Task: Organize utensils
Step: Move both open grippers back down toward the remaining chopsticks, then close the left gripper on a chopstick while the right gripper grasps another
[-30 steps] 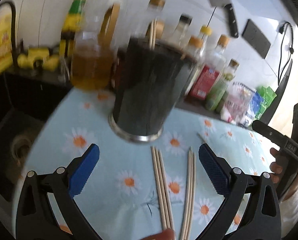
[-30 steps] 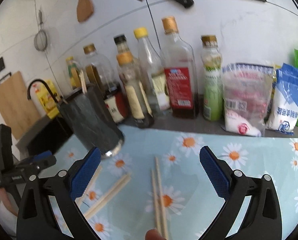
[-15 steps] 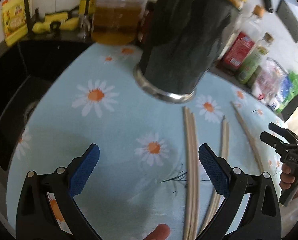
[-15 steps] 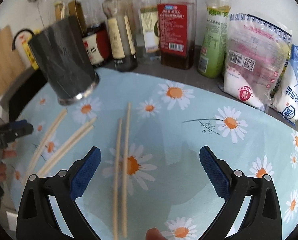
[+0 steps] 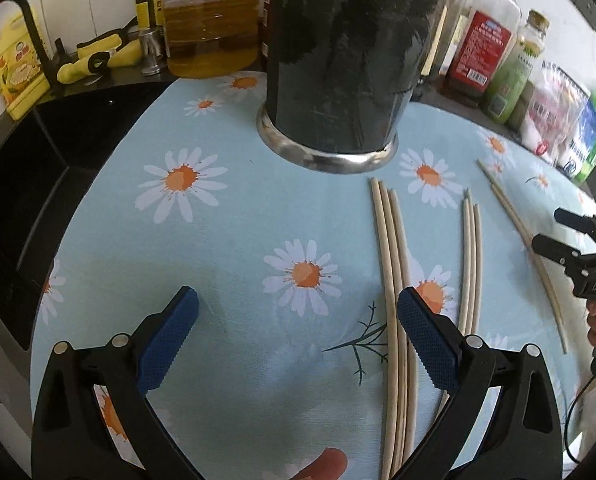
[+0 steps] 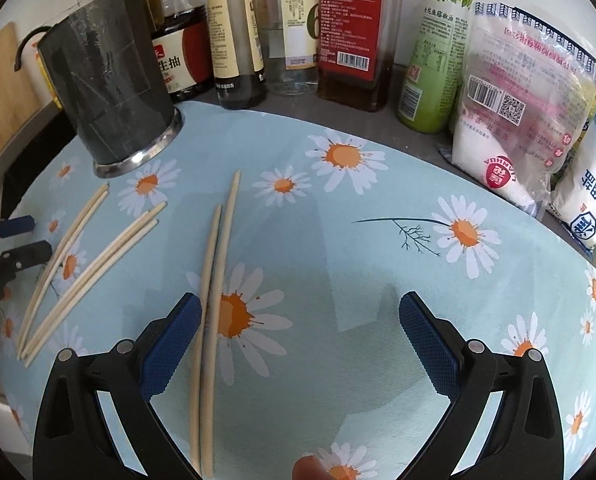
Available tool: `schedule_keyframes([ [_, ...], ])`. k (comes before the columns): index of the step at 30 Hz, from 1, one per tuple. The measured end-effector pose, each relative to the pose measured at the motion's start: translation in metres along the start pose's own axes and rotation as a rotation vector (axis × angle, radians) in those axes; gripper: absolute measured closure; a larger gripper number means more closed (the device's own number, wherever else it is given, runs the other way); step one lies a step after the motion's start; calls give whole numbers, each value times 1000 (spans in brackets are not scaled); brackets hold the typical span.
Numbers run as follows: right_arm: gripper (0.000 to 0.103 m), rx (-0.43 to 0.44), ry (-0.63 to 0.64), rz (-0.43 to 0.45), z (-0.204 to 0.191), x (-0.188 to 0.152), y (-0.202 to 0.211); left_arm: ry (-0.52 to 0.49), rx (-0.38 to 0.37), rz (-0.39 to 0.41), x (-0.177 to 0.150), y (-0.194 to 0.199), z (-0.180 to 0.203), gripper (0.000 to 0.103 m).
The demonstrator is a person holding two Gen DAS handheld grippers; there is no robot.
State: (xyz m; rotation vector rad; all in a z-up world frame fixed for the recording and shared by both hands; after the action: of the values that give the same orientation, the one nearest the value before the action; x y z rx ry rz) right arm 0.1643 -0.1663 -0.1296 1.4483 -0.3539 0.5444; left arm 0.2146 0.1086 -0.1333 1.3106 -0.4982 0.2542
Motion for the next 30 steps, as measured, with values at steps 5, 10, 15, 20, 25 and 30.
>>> schedule_keyframes([
  [5,8,-8,-21,-23,4,-1,-1,-12,27,-26,0,-3,1,5],
  [10,8,-43,8,-72,4,-3,-3,-13,55,-89,4,-7,-2,5],
  [15,7,-6,-29,-102,8,-5,-8,-48,93,-140,5,-11,-1,4],
  [20,7,-11,-33,-127,7,-5,-9,-49,95,-175,8,-14,-2,4],
  [25,9,-30,-61,-146,7,-3,-12,-40,97,-166,8,-13,-2,8],
  [30,75,-4,-26,-129,-6,0,0,-24,96,-172,13,-2,-7,68],
])
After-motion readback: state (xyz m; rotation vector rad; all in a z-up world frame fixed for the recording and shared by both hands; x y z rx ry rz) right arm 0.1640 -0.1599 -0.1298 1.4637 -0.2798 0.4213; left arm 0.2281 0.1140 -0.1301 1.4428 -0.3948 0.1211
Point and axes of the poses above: each gripper's, at about its wrist camera, not at the fingertips, and y roughly against the way its jaws point, z to its right, x to its top, the point moved 6 cm from there along -y, roughly the way its jaws point, and after that the axes turned 11 degrees about y, right-handed, at the moved point
